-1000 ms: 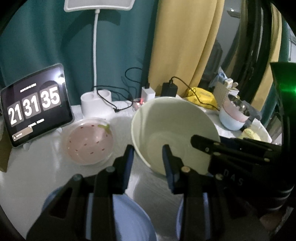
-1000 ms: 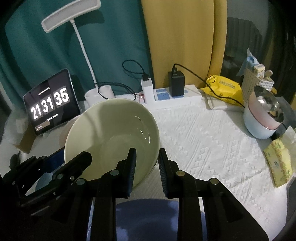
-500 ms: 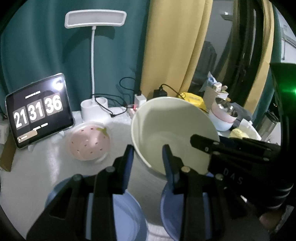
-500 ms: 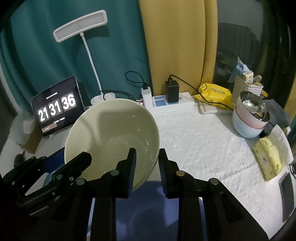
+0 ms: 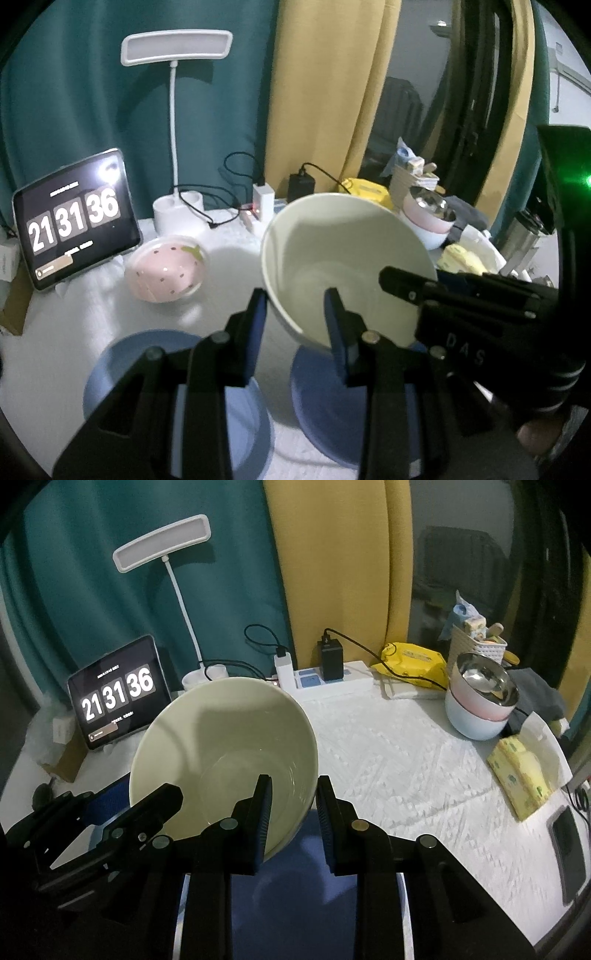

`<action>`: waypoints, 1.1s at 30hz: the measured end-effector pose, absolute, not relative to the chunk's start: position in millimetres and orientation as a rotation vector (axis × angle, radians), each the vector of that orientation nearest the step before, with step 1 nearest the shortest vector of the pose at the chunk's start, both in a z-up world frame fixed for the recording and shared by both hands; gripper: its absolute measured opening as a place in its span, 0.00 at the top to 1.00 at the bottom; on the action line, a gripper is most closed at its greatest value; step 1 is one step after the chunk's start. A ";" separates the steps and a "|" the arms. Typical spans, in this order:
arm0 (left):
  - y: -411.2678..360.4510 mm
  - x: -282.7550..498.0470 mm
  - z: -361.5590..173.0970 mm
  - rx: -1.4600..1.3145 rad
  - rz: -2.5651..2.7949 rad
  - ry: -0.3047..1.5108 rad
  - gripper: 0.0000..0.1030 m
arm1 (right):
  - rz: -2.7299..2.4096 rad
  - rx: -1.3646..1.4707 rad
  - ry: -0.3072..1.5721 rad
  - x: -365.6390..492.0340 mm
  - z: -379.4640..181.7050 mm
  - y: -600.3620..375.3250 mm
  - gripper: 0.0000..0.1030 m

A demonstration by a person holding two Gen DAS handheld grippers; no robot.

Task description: Organize plates and bowls

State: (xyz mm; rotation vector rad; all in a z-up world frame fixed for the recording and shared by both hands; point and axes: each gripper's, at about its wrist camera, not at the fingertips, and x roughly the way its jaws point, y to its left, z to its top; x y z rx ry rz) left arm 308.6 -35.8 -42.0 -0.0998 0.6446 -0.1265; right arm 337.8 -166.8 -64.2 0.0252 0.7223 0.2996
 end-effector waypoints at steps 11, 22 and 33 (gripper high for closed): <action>-54.4 290.9 -54.5 -0.086 -0.154 0.670 0.68 | 0.274 0.037 0.742 316.5 -75.9 -182.4 0.74; -70.2 278.6 -74.1 -0.071 -0.168 0.712 0.68 | 0.259 0.058 0.779 303.8 -95.7 -197.1 0.75; -82.3 274.8 -94.9 -0.049 -0.172 0.768 0.68 | 0.248 0.072 0.826 297.0 -121.3 -206.4 0.75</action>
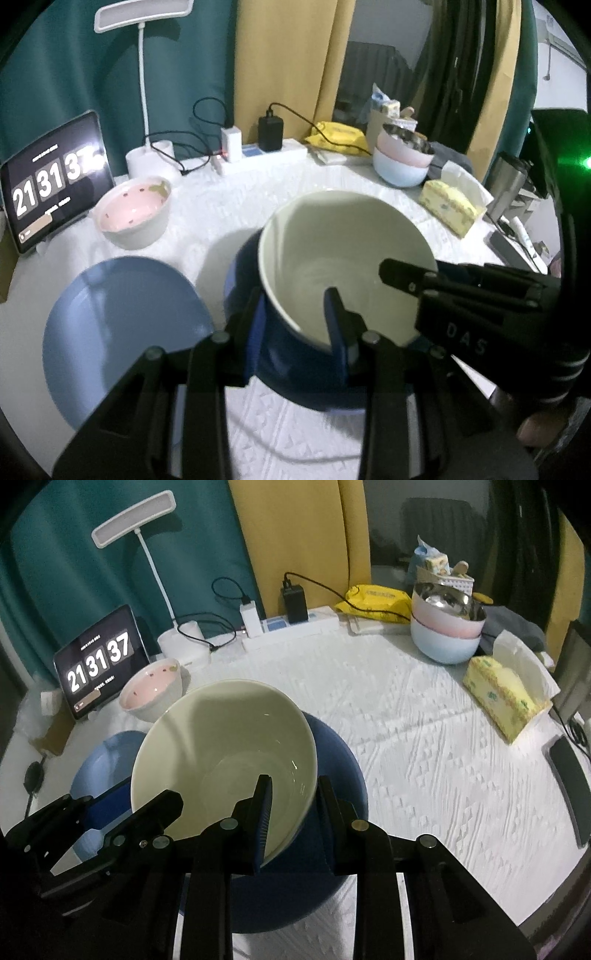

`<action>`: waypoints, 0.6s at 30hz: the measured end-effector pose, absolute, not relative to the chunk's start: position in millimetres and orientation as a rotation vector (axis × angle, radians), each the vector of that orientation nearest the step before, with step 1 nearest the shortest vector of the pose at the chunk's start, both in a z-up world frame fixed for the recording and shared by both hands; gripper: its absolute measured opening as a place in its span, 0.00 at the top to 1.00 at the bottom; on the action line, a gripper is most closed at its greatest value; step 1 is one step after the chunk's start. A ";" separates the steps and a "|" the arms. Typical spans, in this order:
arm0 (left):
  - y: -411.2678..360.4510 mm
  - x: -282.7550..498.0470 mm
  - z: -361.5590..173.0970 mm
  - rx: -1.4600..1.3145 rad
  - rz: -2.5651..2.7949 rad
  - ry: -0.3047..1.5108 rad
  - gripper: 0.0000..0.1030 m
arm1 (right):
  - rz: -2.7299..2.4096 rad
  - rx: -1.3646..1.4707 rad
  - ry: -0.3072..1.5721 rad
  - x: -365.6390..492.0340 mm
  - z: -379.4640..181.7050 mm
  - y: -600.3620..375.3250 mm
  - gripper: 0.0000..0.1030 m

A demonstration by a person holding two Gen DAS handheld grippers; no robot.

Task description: Organize plates and bowls

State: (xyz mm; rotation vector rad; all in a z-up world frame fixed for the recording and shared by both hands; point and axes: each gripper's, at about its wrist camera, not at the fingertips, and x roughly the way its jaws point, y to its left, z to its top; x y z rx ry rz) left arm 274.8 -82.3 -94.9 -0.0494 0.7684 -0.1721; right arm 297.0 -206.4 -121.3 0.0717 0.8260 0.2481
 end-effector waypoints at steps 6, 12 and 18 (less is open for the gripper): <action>-84.6 275.1 -103.0 -0.035 -0.167 0.790 0.68 | 0.249 0.072 0.858 297.4 -135.5 -207.2 0.75; -85.4 273.4 -105.3 -0.016 -0.166 0.791 0.68 | 0.241 0.061 0.860 297.9 -137.7 -205.9 0.75; -87.9 270.9 -101.8 0.007 -0.174 0.768 0.70 | 0.248 0.028 0.838 296.8 -135.3 -202.2 0.76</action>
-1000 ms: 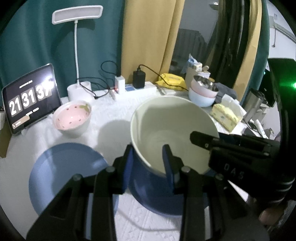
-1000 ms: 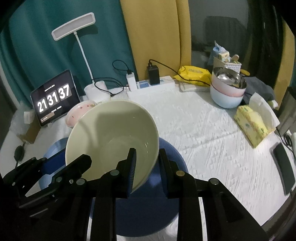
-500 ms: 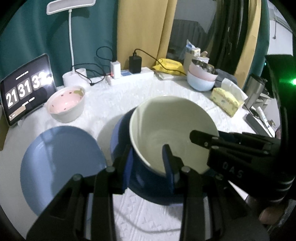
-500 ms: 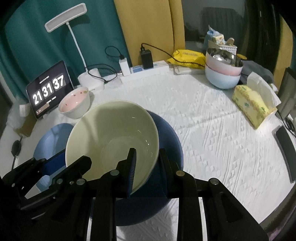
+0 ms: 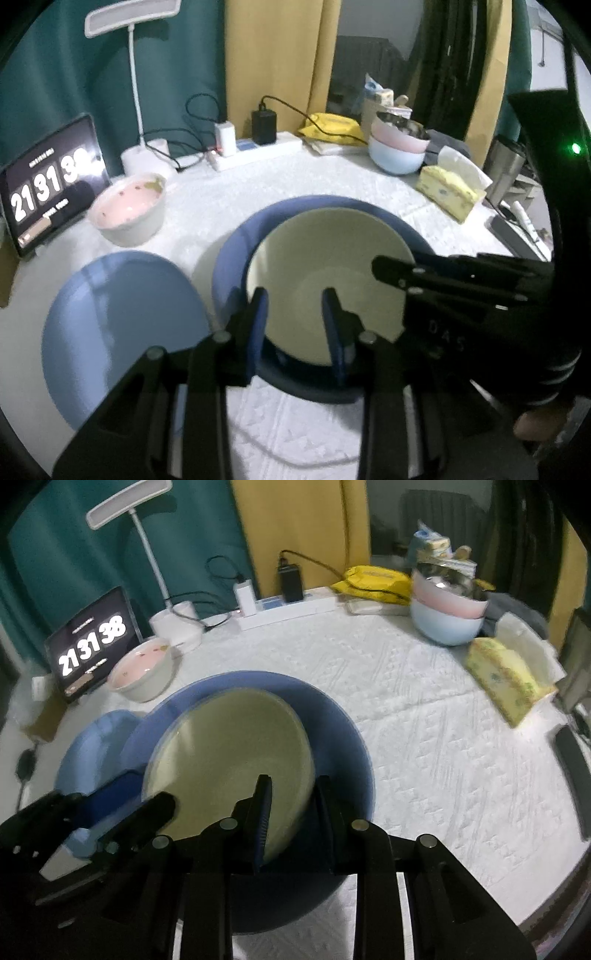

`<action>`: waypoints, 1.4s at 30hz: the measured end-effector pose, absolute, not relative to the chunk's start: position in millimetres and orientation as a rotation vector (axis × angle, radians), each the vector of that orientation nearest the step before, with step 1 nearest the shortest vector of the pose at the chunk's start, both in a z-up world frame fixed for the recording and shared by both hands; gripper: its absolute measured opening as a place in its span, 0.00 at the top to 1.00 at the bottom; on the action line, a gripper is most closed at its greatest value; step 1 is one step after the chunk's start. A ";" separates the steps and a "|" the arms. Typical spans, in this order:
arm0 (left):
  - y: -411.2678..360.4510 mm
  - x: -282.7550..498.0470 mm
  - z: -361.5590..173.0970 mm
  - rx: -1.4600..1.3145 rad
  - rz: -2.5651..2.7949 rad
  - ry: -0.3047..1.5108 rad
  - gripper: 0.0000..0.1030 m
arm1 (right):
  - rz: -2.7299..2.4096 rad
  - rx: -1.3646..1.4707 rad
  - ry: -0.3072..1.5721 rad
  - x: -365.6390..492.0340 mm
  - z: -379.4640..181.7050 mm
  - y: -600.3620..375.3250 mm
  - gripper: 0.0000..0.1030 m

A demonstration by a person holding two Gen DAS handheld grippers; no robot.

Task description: Organize plates and bowls

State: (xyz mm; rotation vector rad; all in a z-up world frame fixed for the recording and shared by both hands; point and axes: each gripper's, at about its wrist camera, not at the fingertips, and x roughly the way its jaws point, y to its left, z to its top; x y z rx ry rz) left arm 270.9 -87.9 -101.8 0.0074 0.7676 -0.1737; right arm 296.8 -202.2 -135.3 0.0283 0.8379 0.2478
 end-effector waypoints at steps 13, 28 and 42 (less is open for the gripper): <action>-77.5 269.9 -99.0 -0.021 -0.160 0.771 0.68 | 0.216 -0.014 0.852 296.3 -134.2 -199.1 0.75; -52.4 269.4 -84.5 -0.070 -0.130 0.732 0.60 | 0.197 -0.026 0.797 289.4 -112.1 -199.8 0.71; -18.9 275.2 -76.5 -0.113 -0.089 0.703 0.54 | 0.237 -0.057 0.776 298.9 -96.4 -175.0 0.71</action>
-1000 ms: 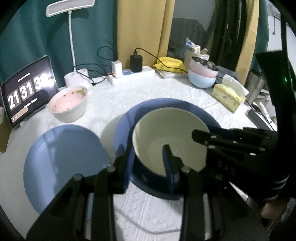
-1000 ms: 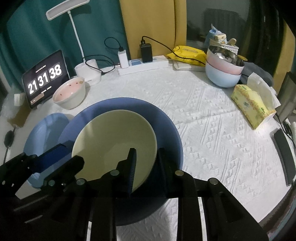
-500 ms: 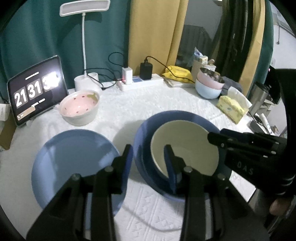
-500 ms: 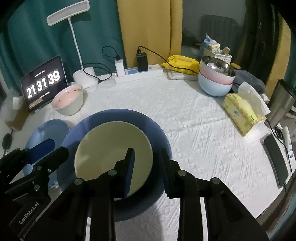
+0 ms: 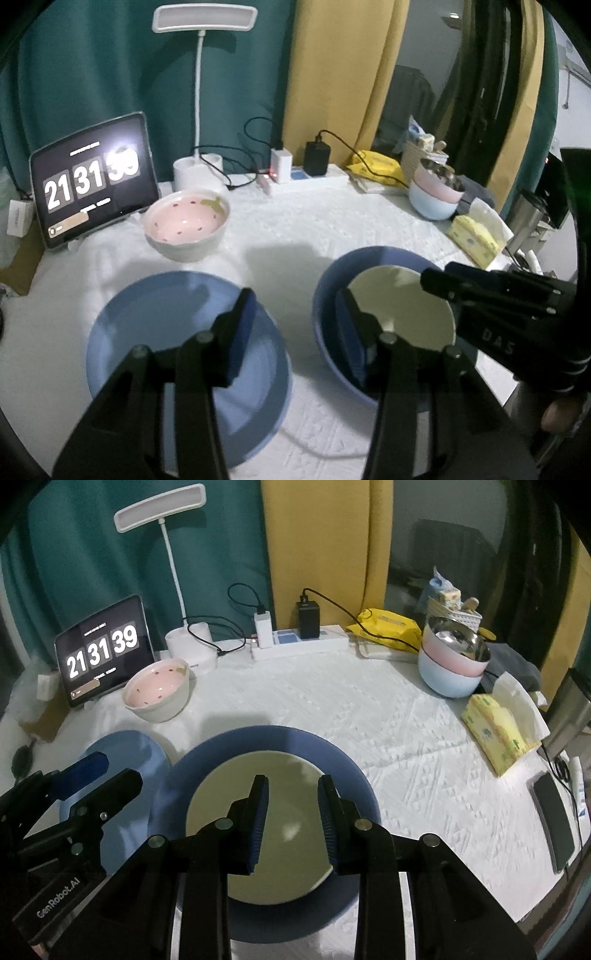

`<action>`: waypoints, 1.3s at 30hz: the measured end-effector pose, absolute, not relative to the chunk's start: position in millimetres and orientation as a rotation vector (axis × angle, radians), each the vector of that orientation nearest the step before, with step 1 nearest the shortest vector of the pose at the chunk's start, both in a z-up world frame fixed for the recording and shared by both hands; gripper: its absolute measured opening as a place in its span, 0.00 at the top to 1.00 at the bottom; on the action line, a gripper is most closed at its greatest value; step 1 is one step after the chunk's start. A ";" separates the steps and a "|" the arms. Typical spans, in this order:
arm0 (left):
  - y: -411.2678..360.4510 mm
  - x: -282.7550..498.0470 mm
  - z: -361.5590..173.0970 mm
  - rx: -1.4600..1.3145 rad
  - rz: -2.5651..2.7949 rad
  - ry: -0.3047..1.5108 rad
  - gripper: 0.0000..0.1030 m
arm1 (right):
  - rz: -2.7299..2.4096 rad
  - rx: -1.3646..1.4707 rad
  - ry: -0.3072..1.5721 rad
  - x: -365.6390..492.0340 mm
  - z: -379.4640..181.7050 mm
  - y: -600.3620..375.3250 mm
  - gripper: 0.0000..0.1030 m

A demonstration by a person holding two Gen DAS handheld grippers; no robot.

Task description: Organize plates and bowls

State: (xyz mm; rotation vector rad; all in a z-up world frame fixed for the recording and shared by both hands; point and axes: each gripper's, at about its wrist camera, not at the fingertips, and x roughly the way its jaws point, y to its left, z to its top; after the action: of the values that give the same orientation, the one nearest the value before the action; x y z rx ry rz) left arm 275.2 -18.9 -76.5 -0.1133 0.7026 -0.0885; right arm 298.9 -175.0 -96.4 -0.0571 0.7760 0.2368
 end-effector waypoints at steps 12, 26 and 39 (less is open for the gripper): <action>11.0 283.5 -72.1 -0.133 -0.060 0.686 0.54 | 0.271 -0.098 0.765 312.4 -84.8 -144.3 0.71; 46.8 294.4 -71.7 -0.158 -0.025 0.677 0.54 | 0.307 -0.147 0.769 329.2 -80.6 -103.6 0.71; 75.8 308.5 -74.8 -0.169 0.011 0.677 0.54 | 0.332 -0.161 0.780 347.7 -82.5 -77.1 0.71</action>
State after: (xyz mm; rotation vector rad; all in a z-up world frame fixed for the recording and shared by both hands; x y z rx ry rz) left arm 308.5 75.8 -74.8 -0.1687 0.6770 0.0114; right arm 347.7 -77.1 -82.5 -0.1610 0.7802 0.3316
